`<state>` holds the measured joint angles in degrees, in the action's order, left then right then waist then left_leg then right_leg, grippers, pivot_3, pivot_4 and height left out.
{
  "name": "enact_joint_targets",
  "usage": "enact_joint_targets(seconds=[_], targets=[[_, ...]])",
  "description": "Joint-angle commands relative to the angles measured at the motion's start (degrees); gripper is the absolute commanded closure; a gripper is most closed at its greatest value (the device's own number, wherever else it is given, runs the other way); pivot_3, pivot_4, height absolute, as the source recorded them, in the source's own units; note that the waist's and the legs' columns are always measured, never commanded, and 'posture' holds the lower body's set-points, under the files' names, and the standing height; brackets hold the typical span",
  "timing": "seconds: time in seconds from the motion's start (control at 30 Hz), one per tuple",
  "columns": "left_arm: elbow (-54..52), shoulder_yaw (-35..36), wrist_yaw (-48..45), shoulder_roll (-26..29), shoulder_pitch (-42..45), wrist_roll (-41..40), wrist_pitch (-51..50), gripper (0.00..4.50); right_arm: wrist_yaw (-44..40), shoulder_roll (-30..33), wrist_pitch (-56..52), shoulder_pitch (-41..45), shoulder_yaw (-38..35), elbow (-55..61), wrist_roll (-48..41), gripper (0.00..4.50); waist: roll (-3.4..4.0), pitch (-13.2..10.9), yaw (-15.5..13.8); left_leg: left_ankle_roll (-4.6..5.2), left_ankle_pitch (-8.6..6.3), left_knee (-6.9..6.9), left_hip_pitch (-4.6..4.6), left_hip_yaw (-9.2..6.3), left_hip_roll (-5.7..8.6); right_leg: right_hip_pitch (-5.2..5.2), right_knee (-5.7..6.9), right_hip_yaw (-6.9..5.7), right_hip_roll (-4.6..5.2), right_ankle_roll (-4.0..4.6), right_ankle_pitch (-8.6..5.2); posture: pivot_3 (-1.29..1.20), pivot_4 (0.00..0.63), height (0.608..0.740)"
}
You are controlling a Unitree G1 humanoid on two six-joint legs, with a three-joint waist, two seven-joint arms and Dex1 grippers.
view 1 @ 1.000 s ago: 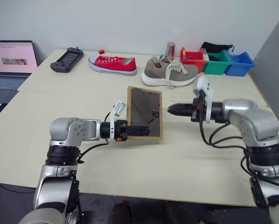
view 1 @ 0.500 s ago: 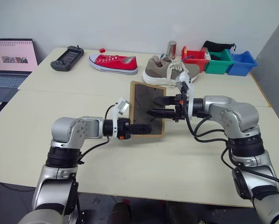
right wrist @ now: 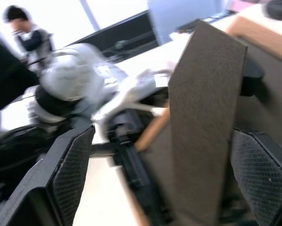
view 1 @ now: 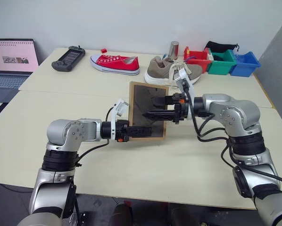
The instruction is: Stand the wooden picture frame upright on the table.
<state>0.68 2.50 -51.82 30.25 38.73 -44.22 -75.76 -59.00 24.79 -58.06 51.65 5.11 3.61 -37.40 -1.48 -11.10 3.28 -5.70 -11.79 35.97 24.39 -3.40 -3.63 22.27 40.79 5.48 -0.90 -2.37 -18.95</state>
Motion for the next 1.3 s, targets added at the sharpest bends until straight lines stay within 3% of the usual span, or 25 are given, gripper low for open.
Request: enact_joint_targets(seconds=[0.03,0.43,0.83,1.0,1.3], targets=[[-1.6,2.2,0.5,-0.6,-0.2,-2.1,0.6,3.49,-1.7,1.2,0.4,0.6,-0.3,1.7,-1.8,0.04,0.00,0.0,0.0,0.00,0.00,0.00,0.00,0.00,0.00,0.00,0.00,0.00,0.00,0.00,0.00,0.00,0.150,0.740],[-4.3,4.7,4.7,-2.5,-2.4,-5.1,-0.3,3.49,-0.2,7.2,-1.1,-2.6,-4.1,3.2,-3.3,0.04,0.00,0.0,-0.1,0.00,0.00,0.01,0.04,0.00,0.00,0.00,-0.04,0.01,0.01,0.00,0.00,0.00,0.150,0.740],[-5.1,3.1,4.1,-2.1,-1.3,-5.9,-0.3,3.49,3.3,3.0,3.9,0.0,-1.2,-0.4,0.2,0.04,0.00,0.0,0.0,0.00,0.00,0.01,0.03,0.01,0.00,0.01,-0.04,0.02,-0.01,0.00,0.00,0.00,0.150,0.740],[-3.3,4.1,4.4,-1.6,-1.3,-6.1,-0.1,3.49,-1.5,5.2,-2.5,-0.2,-2.6,5.5,-7.4,0.04,0.00,0.0,0.0,0.00,0.00,0.00,0.04,-0.01,-0.01,0.02,-0.03,0.00,-0.01,0.00,0.00,0.00,0.150,0.740],[-4.2,4.2,5.8,-2.2,-2.6,-6.4,0.3,3.49,-2.4,8.3,-1.3,-1.9,-1.1,5.0,-6.4,0.04,-0.01,0.0,0.0,0.00,0.00,0.01,0.05,-0.01,0.00,0.01,-0.07,0.01,0.00,0.00,0.00,0.00,0.150,0.740]])
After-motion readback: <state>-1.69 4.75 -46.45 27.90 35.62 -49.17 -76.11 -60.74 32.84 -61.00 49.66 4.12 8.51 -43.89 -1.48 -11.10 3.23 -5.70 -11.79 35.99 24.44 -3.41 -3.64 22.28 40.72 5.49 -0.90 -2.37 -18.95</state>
